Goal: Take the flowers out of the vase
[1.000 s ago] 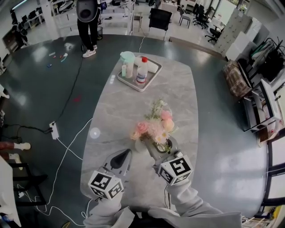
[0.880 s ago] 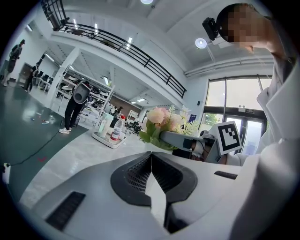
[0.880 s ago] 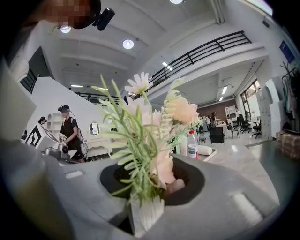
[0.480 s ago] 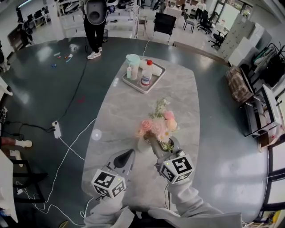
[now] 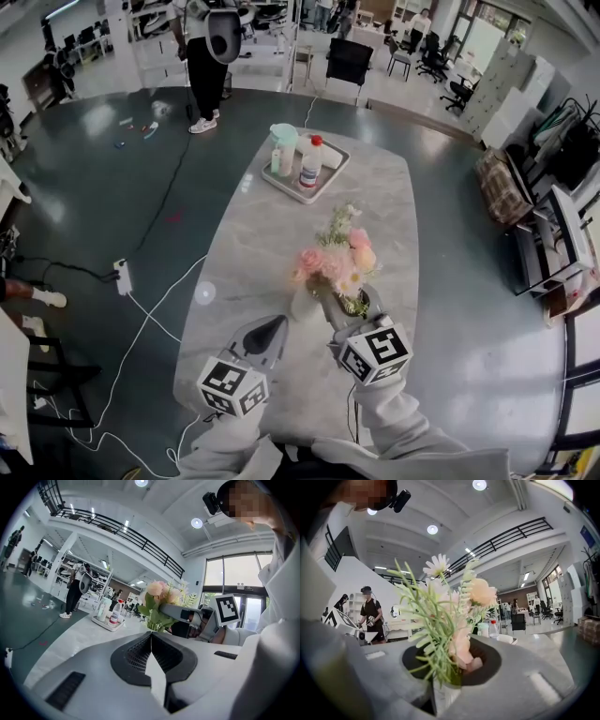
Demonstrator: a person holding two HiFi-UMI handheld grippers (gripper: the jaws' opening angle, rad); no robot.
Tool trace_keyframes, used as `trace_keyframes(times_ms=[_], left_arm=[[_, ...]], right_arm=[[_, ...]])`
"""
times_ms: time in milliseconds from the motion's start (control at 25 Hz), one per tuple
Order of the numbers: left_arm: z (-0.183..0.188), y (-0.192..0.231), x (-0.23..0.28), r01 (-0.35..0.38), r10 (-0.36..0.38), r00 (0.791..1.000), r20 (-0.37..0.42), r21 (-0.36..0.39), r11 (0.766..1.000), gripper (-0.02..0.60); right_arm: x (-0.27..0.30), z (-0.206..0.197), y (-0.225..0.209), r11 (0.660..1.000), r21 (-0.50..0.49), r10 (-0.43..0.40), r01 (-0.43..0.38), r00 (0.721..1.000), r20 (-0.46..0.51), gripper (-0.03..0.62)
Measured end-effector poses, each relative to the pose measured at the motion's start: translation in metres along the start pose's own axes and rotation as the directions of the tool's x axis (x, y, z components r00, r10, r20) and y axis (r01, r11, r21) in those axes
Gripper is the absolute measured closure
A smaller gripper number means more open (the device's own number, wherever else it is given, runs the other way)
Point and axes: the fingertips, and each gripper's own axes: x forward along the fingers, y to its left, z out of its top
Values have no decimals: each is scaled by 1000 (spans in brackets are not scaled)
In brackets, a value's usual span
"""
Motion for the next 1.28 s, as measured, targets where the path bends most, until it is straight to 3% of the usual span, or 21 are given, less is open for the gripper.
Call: trace_keyframes(times_ms=[640, 1280], left_arm=[[3, -12, -23, -12, 11, 1000, 25, 10, 1000, 578], [19, -25, -33, 3, -5, 998, 61, 39, 999, 578]], right_arm=[[-9, 21, 10, 999, -34, -1, 3, 999, 38, 505], [-27, 73, 18, 998, -60, -3, 11, 991, 132, 504]])
